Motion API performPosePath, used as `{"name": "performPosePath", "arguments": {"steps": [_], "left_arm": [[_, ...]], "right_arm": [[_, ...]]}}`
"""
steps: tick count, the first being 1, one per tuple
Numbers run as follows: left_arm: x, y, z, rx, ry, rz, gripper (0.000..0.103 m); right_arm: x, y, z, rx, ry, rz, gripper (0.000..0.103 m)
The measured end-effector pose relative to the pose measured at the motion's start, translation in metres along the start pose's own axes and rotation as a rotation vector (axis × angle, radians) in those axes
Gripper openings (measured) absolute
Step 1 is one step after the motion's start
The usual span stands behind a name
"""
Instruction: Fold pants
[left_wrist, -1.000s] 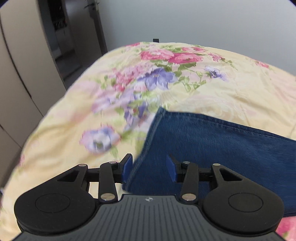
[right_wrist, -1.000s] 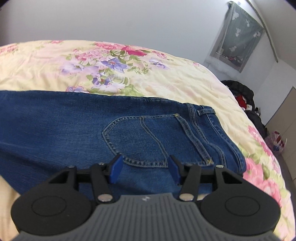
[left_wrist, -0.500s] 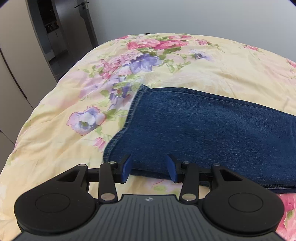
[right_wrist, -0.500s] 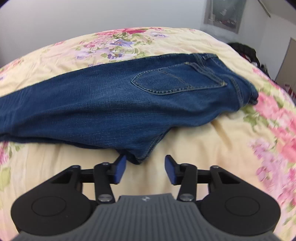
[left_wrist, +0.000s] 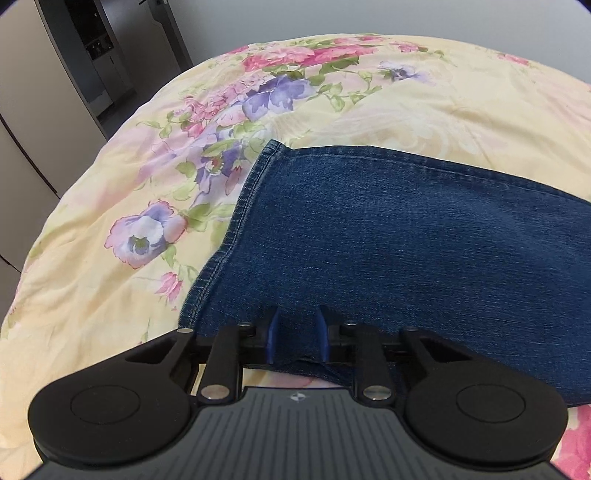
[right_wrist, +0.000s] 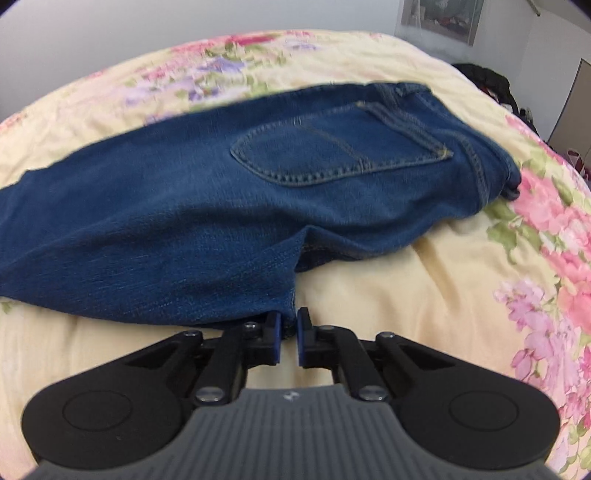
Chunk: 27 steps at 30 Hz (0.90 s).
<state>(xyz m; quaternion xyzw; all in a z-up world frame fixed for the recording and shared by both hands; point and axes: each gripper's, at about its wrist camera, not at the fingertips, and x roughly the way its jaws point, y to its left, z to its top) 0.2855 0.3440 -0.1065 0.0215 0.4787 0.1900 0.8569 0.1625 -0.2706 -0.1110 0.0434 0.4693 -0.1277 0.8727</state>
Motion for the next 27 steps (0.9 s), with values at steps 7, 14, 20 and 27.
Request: {"name": "performPosePath", "arguments": {"steps": [7,14,20,27], "left_arm": [[-0.028,0.042,-0.005,-0.157,-0.061,-0.066,0.031],[-0.037,0.105,-0.043,-0.561,-0.068,-0.259,0.047],[-0.001,0.122,-0.072,-0.87,-0.002,-0.449,0.052],[0.036,0.124,-0.075,-1.043,-0.01,-0.539,0.035]], "right_arm": [[-0.021,-0.002,0.0,-0.085,0.003,0.044,0.019],[-0.054,-0.005,0.006,-0.134,-0.076,0.046,0.027],[-0.055,0.011,0.02,-0.183,-0.127,0.048,0.027],[-0.048,0.034,0.032,-0.261,-0.146,0.04,0.027]]}}
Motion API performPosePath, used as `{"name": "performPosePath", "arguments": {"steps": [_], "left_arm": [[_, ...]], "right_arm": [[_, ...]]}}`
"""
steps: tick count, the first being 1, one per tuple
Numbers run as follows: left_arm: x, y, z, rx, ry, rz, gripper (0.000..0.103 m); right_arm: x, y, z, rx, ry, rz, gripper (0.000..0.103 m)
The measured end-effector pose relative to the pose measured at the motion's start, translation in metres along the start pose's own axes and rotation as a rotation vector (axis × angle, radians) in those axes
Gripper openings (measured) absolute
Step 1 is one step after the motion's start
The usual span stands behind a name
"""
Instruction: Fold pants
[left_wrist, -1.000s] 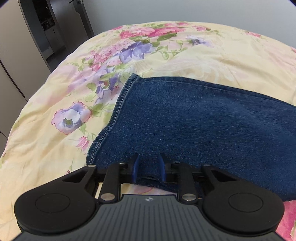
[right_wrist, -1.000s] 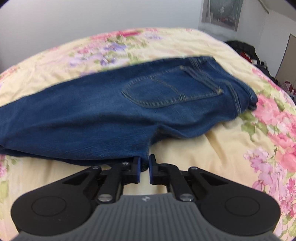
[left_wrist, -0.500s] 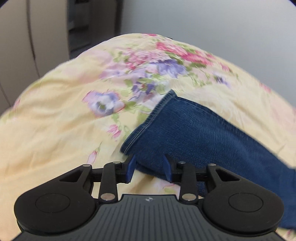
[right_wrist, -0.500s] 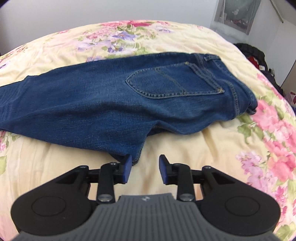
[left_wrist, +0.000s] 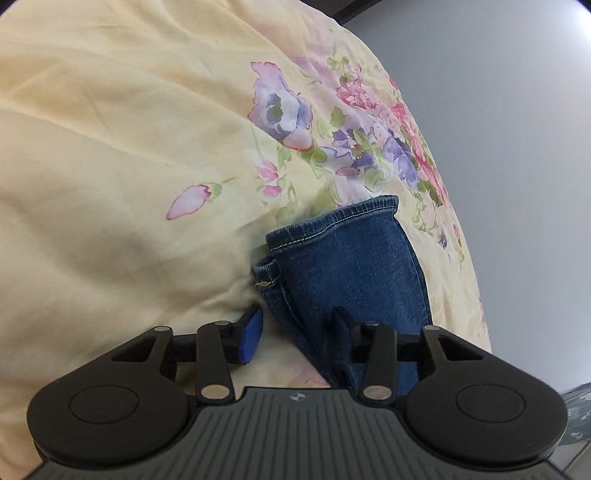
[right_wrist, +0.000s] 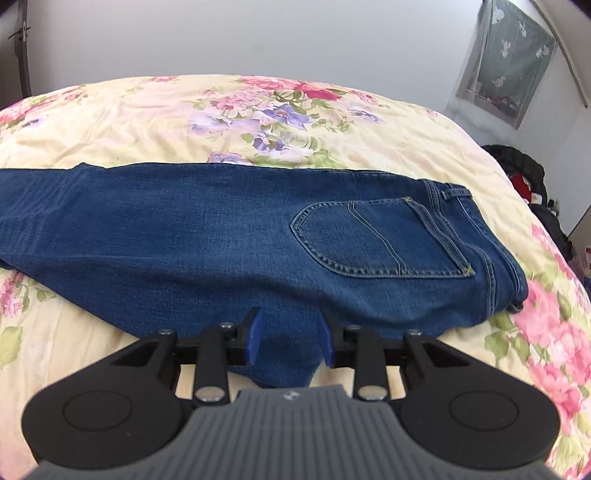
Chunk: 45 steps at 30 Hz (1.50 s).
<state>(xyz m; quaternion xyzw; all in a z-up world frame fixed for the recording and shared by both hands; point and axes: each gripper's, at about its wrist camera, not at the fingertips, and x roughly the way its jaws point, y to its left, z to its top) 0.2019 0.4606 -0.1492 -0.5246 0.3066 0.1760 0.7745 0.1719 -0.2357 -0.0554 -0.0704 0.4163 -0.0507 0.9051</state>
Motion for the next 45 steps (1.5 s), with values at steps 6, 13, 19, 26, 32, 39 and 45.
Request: {"name": "performPosePath", "arguments": {"steps": [6,13,19,26,32,39,45], "left_arm": [[-0.022,-0.042,0.013,0.199,-0.123,0.012,0.005],[-0.004,-0.037,0.002,0.305,-0.083,0.159,0.006],[0.006,-0.043,-0.007,0.352,-0.084,0.232,0.006],[0.016,-0.055,-0.016,0.409,-0.098,0.321,0.007],[0.023,-0.062,-0.024,0.442,-0.112,0.381,0.008],[0.031,-0.069,-0.029,0.49,-0.11,0.438,0.008],[0.031,-0.068,-0.028,0.483,-0.108,0.434,0.009]], "right_arm": [[0.012,0.005,0.008,-0.049,-0.002,-0.036,0.027],[0.034,-0.042,0.025,0.057,0.036,-0.031,0.02],[0.057,-0.128,0.042,0.191,0.027,-0.114,0.02],[0.101,-0.197,0.091,0.312,0.005,-0.079,0.026],[0.18,-0.214,0.107,0.402,0.14,-0.025,0.023],[0.237,-0.229,0.111,0.485,0.149,-0.026,0.021],[0.229,-0.235,0.114,0.514,0.145,-0.013,0.021]]}}
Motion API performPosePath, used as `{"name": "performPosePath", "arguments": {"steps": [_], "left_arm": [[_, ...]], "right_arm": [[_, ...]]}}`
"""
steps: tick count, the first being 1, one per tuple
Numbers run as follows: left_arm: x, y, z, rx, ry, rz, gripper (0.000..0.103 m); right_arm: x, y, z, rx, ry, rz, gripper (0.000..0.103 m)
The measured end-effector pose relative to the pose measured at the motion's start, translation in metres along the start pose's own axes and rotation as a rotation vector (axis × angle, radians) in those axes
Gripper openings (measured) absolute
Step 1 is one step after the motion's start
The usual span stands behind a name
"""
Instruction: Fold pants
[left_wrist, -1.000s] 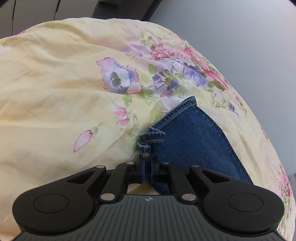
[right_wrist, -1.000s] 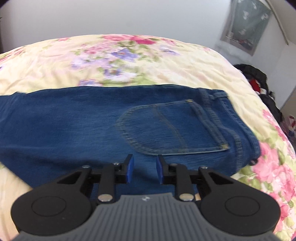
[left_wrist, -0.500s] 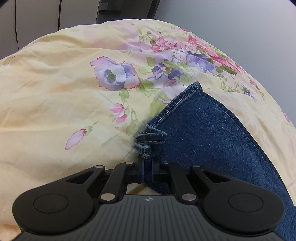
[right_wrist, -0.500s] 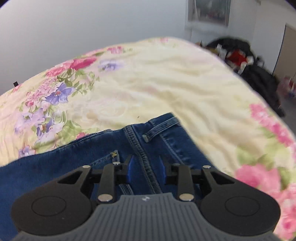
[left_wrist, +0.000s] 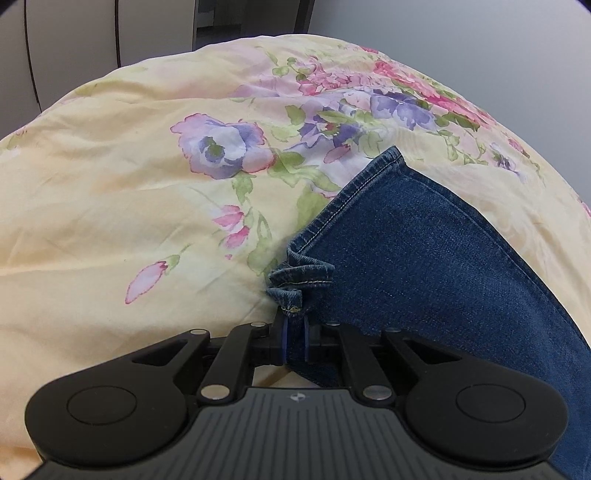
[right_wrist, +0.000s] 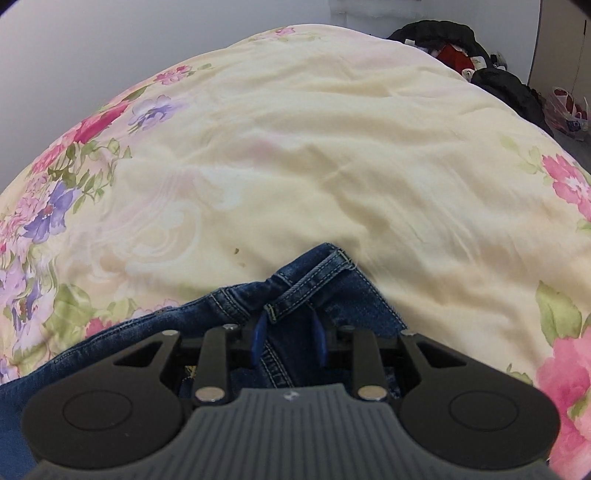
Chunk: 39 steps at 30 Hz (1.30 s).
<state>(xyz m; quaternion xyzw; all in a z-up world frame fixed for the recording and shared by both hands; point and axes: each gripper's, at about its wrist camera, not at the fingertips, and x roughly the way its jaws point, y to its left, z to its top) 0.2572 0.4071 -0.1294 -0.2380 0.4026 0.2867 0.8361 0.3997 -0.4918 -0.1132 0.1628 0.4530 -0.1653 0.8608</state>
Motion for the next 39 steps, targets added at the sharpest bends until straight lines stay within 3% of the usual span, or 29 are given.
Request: {"name": "performPosePath", "arguments": {"steps": [3,5,10,14,18,20,22,24,28,31,33,35,37,39], "left_arm": [[0.0,0.002,0.002,-0.005,0.01,-0.007,0.01],[0.0,0.002,0.002,0.0,0.006,-0.008,0.01],[-0.001,0.003,-0.001,-0.008,-0.004,-0.016,0.01],[-0.001,0.002,-0.001,-0.011,-0.001,-0.011,0.01],[-0.002,0.0,0.0,-0.006,0.001,0.0,0.01],[-0.002,-0.001,0.0,-0.007,0.003,0.005,0.01],[-0.001,-0.002,0.0,-0.006,0.0,0.015,0.01],[-0.001,-0.006,-0.002,0.012,-0.007,0.03,0.01],[-0.002,-0.01,-0.002,0.037,-0.009,0.049,0.01],[-0.002,-0.012,-0.002,0.044,-0.007,0.055,0.01],[-0.002,-0.013,-0.002,0.054,-0.006,0.058,0.01],[-0.001,-0.013,-0.002,0.062,-0.006,0.058,0.01],[-0.001,-0.013,-0.002,0.061,-0.007,0.056,0.01],[-0.001,-0.012,-0.002,0.056,-0.009,0.052,0.01]], "right_arm": [[-0.032,-0.011,-0.001,-0.002,-0.02,0.042,0.021],[-0.063,-0.023,-0.007,-0.022,-0.043,0.016,0.034],[-0.125,-0.062,-0.043,-0.053,-0.062,0.002,0.033],[-0.14,-0.083,-0.076,-0.055,-0.057,-0.06,0.033],[-0.127,-0.122,-0.093,0.216,-0.019,0.021,0.036],[-0.12,-0.141,-0.099,0.377,-0.011,0.087,0.051],[-0.101,-0.156,-0.104,0.538,0.039,0.174,0.05],[-0.089,-0.171,-0.113,0.708,0.033,0.235,0.051],[-0.079,-0.179,-0.117,0.804,-0.008,0.305,0.045],[-0.089,-0.175,-0.107,0.753,-0.062,0.303,0.019],[-0.112,-0.161,-0.093,0.597,-0.161,0.295,0.013],[-0.132,-0.136,-0.078,0.332,-0.242,0.218,0.01],[-0.123,-0.12,-0.073,0.148,-0.197,0.101,0.009],[-0.101,-0.121,-0.075,0.109,-0.129,0.042,0.009]]}}
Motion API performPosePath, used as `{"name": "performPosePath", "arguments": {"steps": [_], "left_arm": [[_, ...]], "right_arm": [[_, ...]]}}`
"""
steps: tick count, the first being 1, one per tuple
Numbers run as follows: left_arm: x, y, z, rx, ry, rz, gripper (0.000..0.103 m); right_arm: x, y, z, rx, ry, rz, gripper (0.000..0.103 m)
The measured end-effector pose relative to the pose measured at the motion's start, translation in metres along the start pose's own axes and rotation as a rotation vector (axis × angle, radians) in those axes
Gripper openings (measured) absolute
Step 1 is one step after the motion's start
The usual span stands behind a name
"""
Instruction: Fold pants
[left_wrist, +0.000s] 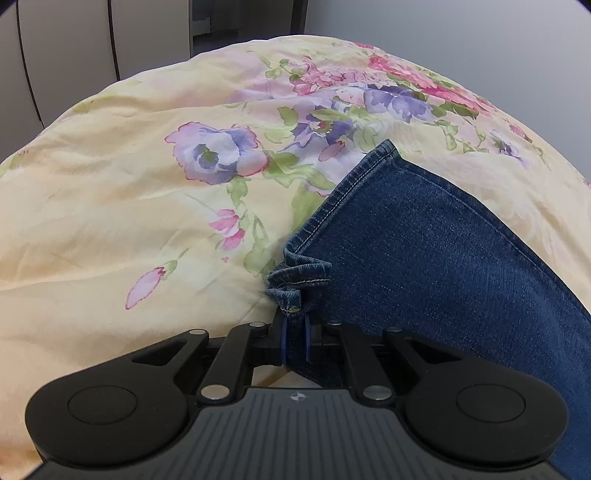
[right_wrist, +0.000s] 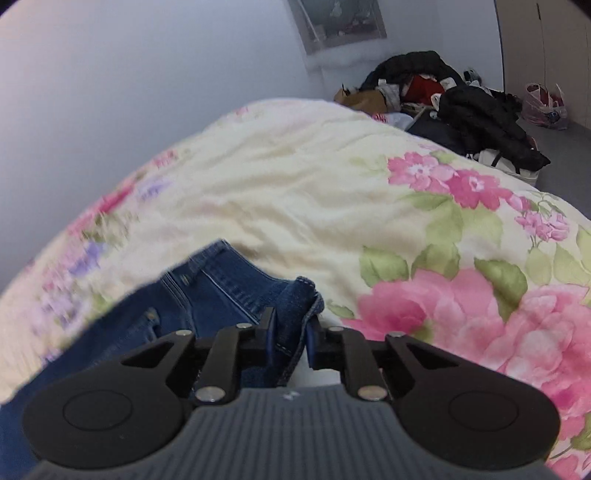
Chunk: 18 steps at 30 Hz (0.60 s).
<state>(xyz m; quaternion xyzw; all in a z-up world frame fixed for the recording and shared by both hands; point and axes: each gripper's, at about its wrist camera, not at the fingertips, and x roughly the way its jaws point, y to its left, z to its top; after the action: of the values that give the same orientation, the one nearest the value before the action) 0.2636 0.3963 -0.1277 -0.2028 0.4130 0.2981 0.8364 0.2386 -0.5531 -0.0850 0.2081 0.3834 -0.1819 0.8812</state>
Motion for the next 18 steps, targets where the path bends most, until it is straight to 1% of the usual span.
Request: {"name": "performPosePath", "arguments": {"steps": [3,5,6,8,10,11,13,14,16,18], "left_arm": [[0.0,0.001,0.001,-0.001,0.003,-0.009,0.01],[0.0,0.003,0.003,-0.01,0.01,-0.017,0.01],[0.001,0.005,0.003,-0.018,0.011,-0.026,0.01],[0.0,0.01,0.003,-0.036,0.006,-0.046,0.009],[-0.001,0.016,0.002,-0.062,-0.003,-0.074,0.008],[-0.002,0.018,0.003,-0.07,-0.005,-0.086,0.008],[-0.005,0.022,0.003,-0.071,-0.012,-0.107,0.008],[-0.006,0.024,0.004,-0.067,-0.014,-0.118,0.007],[-0.006,0.029,0.005,-0.073,-0.009,-0.144,0.007],[-0.005,0.033,0.007,-0.083,0.003,-0.167,0.008]], "right_arm": [[0.02,-0.001,-0.012,-0.02,0.045,-0.049,0.01],[0.023,-0.001,-0.011,-0.008,0.066,-0.074,0.015],[0.021,0.003,-0.008,-0.025,0.071,-0.091,0.017],[0.006,0.017,-0.003,-0.095,0.056,-0.143,0.033],[-0.012,0.036,0.0,-0.191,0.022,-0.199,0.036],[-0.021,0.047,0.0,-0.236,0.001,-0.209,0.037],[-0.04,0.071,-0.003,-0.301,-0.024,-0.173,0.037],[-0.047,0.083,-0.006,-0.32,-0.022,-0.135,0.037],[-0.058,0.119,-0.019,-0.375,0.008,-0.024,0.037],[-0.06,0.161,-0.036,-0.449,0.048,0.06,0.037]]}}
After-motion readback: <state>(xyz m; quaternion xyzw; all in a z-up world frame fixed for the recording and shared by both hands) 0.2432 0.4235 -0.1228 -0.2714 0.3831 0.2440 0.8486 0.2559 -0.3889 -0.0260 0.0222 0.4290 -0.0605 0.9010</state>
